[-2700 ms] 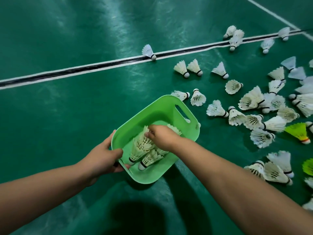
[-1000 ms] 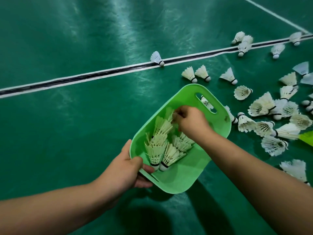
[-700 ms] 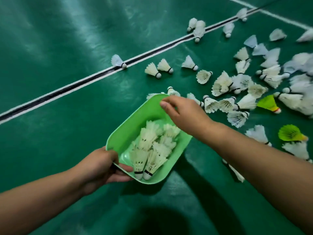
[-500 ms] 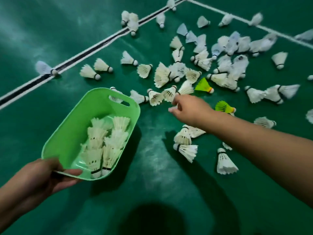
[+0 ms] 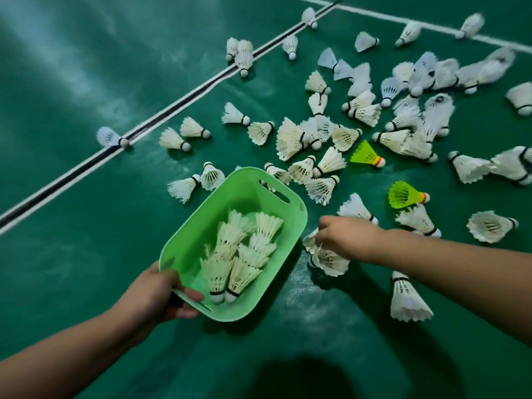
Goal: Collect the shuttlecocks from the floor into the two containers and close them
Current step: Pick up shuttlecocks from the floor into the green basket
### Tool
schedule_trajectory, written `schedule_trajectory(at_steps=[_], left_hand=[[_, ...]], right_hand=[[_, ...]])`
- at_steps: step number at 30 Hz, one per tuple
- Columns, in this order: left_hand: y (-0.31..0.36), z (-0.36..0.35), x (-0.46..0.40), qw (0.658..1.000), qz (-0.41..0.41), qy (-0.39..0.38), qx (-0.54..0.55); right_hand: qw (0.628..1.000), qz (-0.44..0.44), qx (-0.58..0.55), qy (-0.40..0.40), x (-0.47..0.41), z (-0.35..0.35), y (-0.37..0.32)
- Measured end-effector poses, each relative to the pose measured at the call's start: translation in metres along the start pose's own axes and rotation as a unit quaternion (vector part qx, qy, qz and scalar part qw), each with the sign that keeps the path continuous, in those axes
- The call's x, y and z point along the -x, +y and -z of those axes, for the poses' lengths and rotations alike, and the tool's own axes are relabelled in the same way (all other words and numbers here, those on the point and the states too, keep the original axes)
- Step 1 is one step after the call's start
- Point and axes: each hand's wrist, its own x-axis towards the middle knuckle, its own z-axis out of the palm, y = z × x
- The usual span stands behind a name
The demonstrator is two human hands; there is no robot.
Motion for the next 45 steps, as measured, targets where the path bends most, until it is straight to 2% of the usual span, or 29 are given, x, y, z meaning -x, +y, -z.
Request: schedule_trajectory(at_steps=[2,4,5,6,8,9,11,13,15,19,21,24,26,28,31,34,37,39,40,43,45], left_hand=[[-0.004,-0.001,-0.001,1.000,-0.014,-0.008,-0.003],[-0.009,0.000,-0.003,0.999,-0.028,-0.007,-0.013],[-0.012,0.001,-0.003,0.999,-0.034,-0.007,-0.019],[-0.015,0.001,-0.002,0.999,-0.040,-0.008,-0.022],[-0.017,0.002,0.000,0.998,-0.051,-0.014,-0.018],[-0.017,0.000,0.000,0.998,-0.056,-0.014,-0.017],[-0.016,-0.004,0.001,0.997,-0.071,-0.012,-0.017],[-0.014,-0.005,0.001,0.996,-0.081,-0.018,-0.027],[-0.014,-0.002,0.003,0.996,-0.083,-0.027,-0.033],[-0.016,0.000,0.003,0.996,-0.074,-0.027,-0.035],[-0.018,0.000,0.003,0.996,-0.075,-0.029,-0.038],[-0.021,0.000,0.001,0.995,-0.080,-0.029,-0.042],[-0.022,-0.001,0.001,0.994,-0.085,-0.038,-0.049],[-0.023,-0.004,0.001,0.993,-0.089,-0.046,-0.055],[-0.021,-0.007,0.003,0.994,-0.080,-0.056,-0.052],[-0.021,-0.008,0.005,0.996,-0.045,-0.077,-0.028],[-0.021,-0.004,0.000,0.997,-0.012,-0.078,0.014],[-0.020,0.002,-0.005,0.997,0.006,-0.076,0.033],[-0.020,0.006,-0.007,0.996,0.013,-0.074,0.043],[-0.023,0.015,-0.012,0.996,0.027,-0.063,0.052],[-0.024,0.016,-0.015,0.997,0.029,-0.051,0.044]], right_hand=[[0.997,-0.029,-0.042,-0.066,0.006,0.023,0.013],[0.968,-0.079,-0.185,-0.152,0.017,0.057,0.023],[0.942,-0.093,-0.278,-0.162,0.023,0.074,0.021],[0.919,-0.097,-0.358,-0.133,0.026,0.088,0.015],[0.885,-0.104,-0.453,-0.004,0.019,0.103,-0.011],[0.884,-0.116,-0.446,0.076,0.010,0.104,-0.027],[0.921,-0.133,-0.301,0.207,-0.014,0.094,-0.054],[0.958,-0.120,-0.100,0.241,-0.037,0.084,-0.074],[0.965,-0.122,-0.049,0.225,-0.054,0.077,-0.085],[0.939,-0.214,-0.205,0.174,-0.080,0.063,-0.081],[0.923,-0.234,-0.279,0.119,-0.087,0.061,-0.081],[0.906,-0.253,-0.339,-0.012,-0.088,0.065,-0.085],[0.916,-0.268,-0.288,-0.081,-0.087,0.066,-0.087],[0.933,-0.279,-0.203,-0.101,-0.089,0.062,-0.085],[0.957,-0.260,-0.128,-0.019,-0.095,0.048,-0.080],[0.948,-0.248,-0.162,0.114,-0.096,0.038,-0.080],[0.955,-0.140,-0.142,0.219,-0.076,0.051,-0.085],[0.943,-0.074,-0.118,0.304,-0.052,0.065,-0.079],[0.934,-0.071,-0.101,0.334,-0.040,0.073,-0.071],[0.912,-0.152,-0.101,0.367,-0.014,0.071,-0.030],[0.934,-0.169,-0.083,0.302,-0.002,0.050,-0.007]])
